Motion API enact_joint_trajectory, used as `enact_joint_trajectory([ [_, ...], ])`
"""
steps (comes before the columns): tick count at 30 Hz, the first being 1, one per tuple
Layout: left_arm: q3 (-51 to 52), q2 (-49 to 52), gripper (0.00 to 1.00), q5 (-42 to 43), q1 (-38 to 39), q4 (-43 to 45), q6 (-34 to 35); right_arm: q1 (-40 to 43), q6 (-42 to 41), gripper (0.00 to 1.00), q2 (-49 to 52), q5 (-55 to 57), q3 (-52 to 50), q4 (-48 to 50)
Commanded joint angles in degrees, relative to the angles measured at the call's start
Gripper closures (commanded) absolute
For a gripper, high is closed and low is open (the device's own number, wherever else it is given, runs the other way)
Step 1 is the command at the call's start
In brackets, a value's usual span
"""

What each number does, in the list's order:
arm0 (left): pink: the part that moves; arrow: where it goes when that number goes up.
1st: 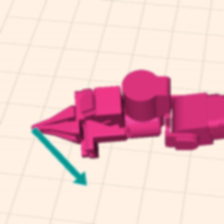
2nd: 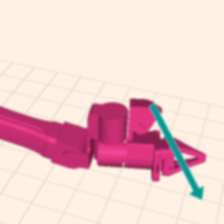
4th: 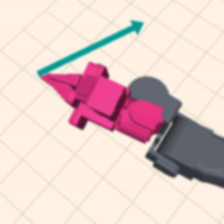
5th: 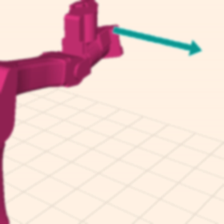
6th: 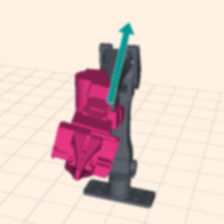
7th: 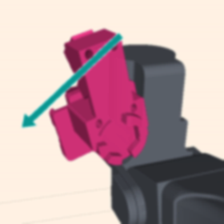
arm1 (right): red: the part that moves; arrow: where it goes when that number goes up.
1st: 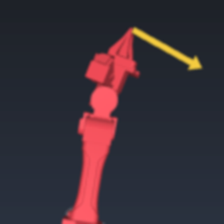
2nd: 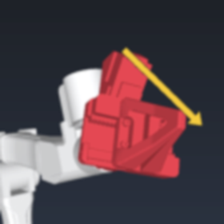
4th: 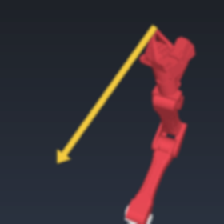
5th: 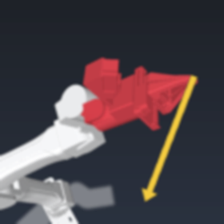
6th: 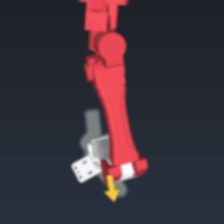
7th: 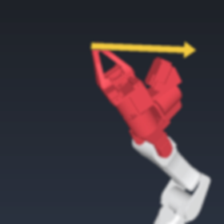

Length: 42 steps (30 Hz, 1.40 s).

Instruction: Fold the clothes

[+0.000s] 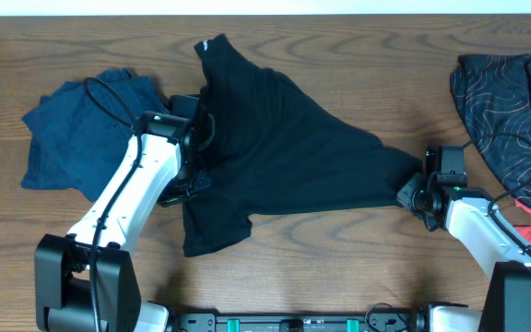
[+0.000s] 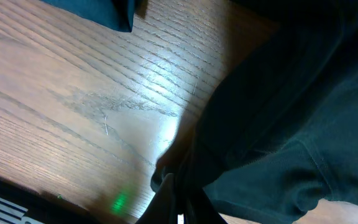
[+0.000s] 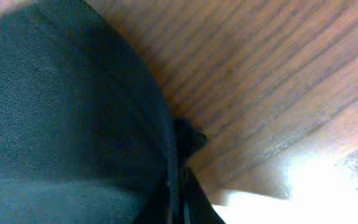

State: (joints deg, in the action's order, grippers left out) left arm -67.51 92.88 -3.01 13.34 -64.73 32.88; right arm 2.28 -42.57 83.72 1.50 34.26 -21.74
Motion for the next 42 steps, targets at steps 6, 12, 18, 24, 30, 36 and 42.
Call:
enact_joint_trajectory([
  [6, -3.8, -3.17, 0.94, 1.51, 0.11, -2.91, -11.67, 2.01, 7.28, 0.99, -5.49, 0.66, 10.23, -9.01],
  [12, -17.22, -10.8, 0.94, 1.95, -0.57, -8.39, -18.34, 6.4, 13.86, 0.99, -13.81, 3.23, 34.47, -26.27],
  [18, -33.46, -18.69, 0.94, 6.97, -3.87, -10.4, -19.78, 10.01, 18.32, 0.99, -16.31, 3.26, 55.49, -42.34],
  [24, -44.15, -24.46, 0.94, 9.97, -6.47, -7.08, -19.76, 11.39, 21.86, 0.99, -16.72, 4.74, 69.09, -49.05],
  [30, -44.37, -23.69, 0.94, 11.15, -6.47, -4.44, -19.78, 11.37, 22.99, 0.99, -14.08, 4.24, 70.47, -49.42],
  [36, -44.37, -13.25, 0.94, 13.09, -6.47, -0.94, -20.5, 11.28, 24.65, 0.99, -3.17, 2.49, 70.47, -47.6],
  [42, -44.39, 1.27, 0.94, 13.11, -6.47, 18.88, -21.31, 10.05, 24.7, 0.99, 9.75, 0.48, 70.51, -30.71],
])
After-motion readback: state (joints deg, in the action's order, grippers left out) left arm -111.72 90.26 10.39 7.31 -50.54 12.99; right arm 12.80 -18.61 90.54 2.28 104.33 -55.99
